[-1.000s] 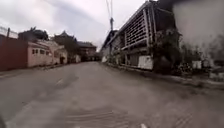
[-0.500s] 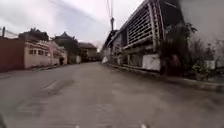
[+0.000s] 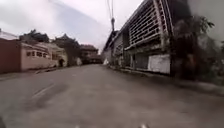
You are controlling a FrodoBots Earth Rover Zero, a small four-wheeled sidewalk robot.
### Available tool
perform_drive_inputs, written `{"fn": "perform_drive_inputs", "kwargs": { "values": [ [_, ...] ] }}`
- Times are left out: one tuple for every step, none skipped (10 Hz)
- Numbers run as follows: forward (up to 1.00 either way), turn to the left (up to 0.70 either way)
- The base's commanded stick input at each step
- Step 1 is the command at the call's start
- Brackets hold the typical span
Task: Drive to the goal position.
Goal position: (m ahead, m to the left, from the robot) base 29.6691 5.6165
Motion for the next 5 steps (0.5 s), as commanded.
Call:
{"fn": "perform_drive_inputs", "kwargs": {
  "values": [
    [1.0,0.0],
    [1.0,0.0],
    [1.0,0.0],
    [1.0,0.0],
    [1.0,0.0]
  ]
}}
